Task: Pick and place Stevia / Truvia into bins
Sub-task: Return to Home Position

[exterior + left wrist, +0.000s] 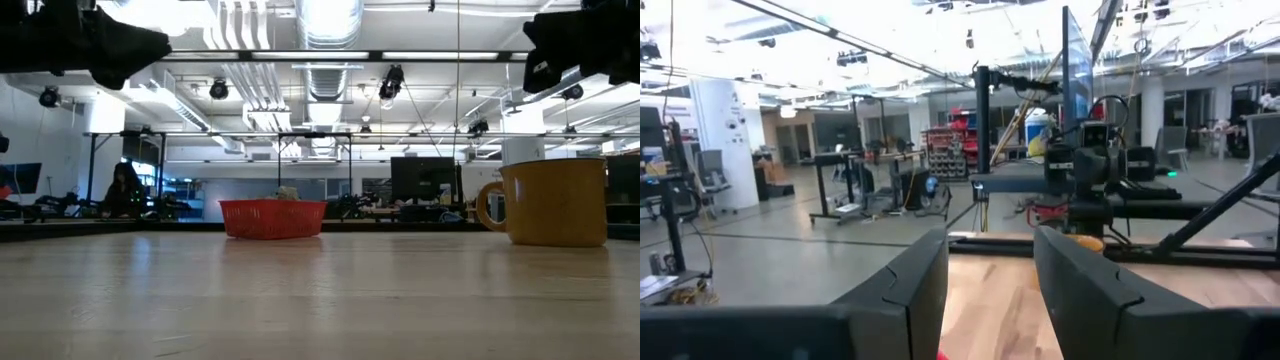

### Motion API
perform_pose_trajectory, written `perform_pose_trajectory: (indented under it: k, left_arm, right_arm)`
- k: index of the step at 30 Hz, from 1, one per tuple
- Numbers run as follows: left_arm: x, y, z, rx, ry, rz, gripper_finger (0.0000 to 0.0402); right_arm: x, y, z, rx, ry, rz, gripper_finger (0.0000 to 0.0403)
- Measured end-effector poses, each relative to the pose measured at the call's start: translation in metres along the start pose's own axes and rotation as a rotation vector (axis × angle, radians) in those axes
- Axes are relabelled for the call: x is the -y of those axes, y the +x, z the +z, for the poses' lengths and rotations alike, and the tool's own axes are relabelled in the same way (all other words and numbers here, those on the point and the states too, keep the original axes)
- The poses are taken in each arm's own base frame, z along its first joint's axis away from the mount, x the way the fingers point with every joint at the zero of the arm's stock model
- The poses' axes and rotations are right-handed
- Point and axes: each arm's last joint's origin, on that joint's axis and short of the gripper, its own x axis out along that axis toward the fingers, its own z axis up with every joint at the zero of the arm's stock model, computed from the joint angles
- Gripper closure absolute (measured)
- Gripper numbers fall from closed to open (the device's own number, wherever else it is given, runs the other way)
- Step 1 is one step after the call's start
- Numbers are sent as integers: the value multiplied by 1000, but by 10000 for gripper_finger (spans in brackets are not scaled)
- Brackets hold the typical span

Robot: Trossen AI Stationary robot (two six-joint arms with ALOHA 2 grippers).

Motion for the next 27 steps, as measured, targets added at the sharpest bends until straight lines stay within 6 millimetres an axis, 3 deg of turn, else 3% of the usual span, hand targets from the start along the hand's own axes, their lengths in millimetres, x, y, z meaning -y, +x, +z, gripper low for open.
perform_pose_trajectory:
  k: [4, 12, 17, 27]
  left_arm:
    - [0, -3, -2, 18, -3, 2, 266]
    - [-1, -5, -6, 27, -5, 5, 266]
    - [-1, -6, -7, 31, -5, 5, 266]
    - [0, -5, -9, 15, 3, 4, 266]
  right_arm:
    - [-4, 2, -13, -4, 26, -25, 346]
    - [-13, 4, -11, 4, -2, -42, 346]
    - [-13, 4, -25, -78, 32, -102, 346]
    - [-12, 3, -32, -149, -22, -140, 346]
